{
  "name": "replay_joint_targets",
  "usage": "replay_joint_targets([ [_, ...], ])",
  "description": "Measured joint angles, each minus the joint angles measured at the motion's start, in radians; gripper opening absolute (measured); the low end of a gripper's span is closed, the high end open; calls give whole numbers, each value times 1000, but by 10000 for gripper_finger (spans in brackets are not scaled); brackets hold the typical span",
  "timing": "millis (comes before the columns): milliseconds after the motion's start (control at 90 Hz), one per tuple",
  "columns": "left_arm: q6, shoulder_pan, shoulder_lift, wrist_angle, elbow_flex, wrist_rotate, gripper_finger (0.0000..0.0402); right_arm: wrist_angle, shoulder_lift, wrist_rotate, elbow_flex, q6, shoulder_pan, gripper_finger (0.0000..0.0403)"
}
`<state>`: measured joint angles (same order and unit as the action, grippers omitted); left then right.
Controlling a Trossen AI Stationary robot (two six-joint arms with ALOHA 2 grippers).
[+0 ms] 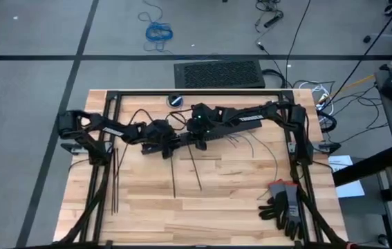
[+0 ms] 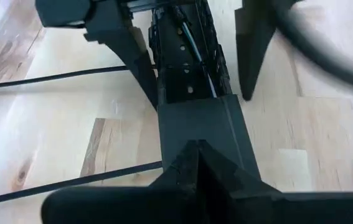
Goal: Ziptie cables
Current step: Close the black cable duct
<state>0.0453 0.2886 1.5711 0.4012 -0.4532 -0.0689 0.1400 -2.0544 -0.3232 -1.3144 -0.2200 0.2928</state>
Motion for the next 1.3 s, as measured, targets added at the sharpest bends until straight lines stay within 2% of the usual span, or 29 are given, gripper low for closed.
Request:
replay_joint_targets([
  [300,-33,0,0,116,65,12,337,2,0,1,0,13,0,0],
  [544,-67,-2,97,273,64,10,289,7,0,3,2,30,0,0],
  [689,-94,-3,156,344,63,-3,274,6,0,4,2,35,0,0],
  [1122,-94,-10,174,356,63,-4,271,-79,-49,-6,-12,95,-22,0],
  [1300,-98,-10,171,343,63,-4,271,-68,-30,-7,-16,97,-24,0],
])
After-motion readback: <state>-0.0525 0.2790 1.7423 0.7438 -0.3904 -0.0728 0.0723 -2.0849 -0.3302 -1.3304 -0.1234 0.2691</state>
